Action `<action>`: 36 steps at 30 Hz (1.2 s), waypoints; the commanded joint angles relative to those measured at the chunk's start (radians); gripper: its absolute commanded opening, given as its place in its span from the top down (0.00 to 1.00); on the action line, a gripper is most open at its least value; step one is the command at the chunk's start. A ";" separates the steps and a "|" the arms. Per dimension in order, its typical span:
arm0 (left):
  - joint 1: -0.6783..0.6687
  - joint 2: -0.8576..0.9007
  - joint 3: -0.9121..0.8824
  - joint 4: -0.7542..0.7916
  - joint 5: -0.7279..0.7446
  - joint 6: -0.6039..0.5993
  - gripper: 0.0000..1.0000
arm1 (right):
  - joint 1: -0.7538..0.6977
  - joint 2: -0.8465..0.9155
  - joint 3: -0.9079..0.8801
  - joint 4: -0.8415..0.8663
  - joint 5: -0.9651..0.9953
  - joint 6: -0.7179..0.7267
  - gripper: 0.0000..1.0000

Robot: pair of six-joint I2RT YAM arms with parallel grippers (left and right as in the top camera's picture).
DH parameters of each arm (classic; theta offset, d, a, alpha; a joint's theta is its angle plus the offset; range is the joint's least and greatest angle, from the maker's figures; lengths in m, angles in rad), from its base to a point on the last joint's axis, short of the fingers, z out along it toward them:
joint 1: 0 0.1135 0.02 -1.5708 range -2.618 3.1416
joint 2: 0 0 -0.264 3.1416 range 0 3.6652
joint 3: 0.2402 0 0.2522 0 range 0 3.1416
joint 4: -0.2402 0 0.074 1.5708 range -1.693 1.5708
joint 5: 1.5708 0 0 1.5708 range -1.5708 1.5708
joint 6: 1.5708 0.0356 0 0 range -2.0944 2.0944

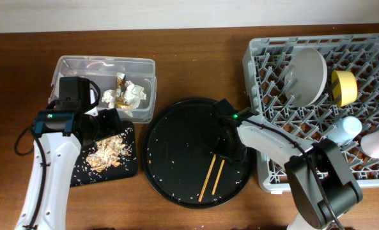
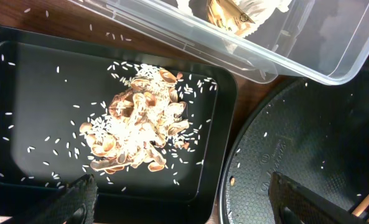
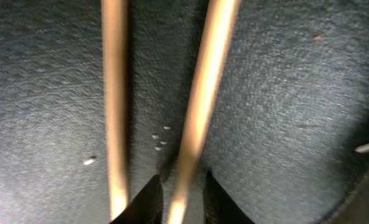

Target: Sort waste into correct bins and load items into the dishwasher rack

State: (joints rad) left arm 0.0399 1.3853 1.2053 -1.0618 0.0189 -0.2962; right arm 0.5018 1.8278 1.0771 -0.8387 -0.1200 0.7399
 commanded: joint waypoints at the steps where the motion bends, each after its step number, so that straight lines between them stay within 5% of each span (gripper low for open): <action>1: 0.003 -0.008 0.000 -0.002 0.011 -0.006 0.13 | 0.002 0.026 -0.002 -0.030 0.057 0.016 0.88; 4: 0.003 -0.008 0.000 -0.002 0.011 -0.006 0.13 | 0.002 0.026 -0.002 -0.037 0.040 0.005 0.96; 9: 0.003 -0.008 0.000 -0.002 0.011 -0.006 0.13 | 0.001 -0.021 0.080 -0.094 -0.019 -0.055 0.96; 12: 0.003 -0.008 0.000 -0.001 0.011 -0.006 0.13 | -0.034 -0.115 0.270 -0.234 0.009 -0.204 0.96; 14: 0.003 -0.008 0.000 -0.001 0.011 -0.006 0.13 | -0.120 -0.148 0.427 -0.351 0.036 -0.449 0.96; 19: 0.003 -0.008 0.000 -0.001 0.011 -0.006 0.13 | -0.347 -0.137 0.473 -0.445 0.136 -0.753 0.96; 25: 0.003 -0.008 0.000 -0.001 0.011 -0.006 0.13 | -0.462 -0.057 0.374 -0.412 0.121 -0.814 0.95; 27: 0.003 -0.008 0.000 -0.001 0.011 -0.006 0.13 | -0.462 -0.050 0.367 -0.389 0.118 -0.810 0.90; 31: 0.003 -0.008 0.000 -0.001 0.011 -0.006 0.13 | -0.462 -0.050 0.395 -0.381 0.059 -0.810 0.62; 36: 0.003 -0.008 0.000 -0.002 0.011 -0.006 0.13 | -0.444 -0.100 0.561 -0.454 -0.110 -0.754 0.59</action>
State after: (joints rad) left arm 0.0399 1.3853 1.2053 -1.0630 0.0227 -0.2962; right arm 0.0391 1.7802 1.5581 -1.2823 -0.0944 -0.0399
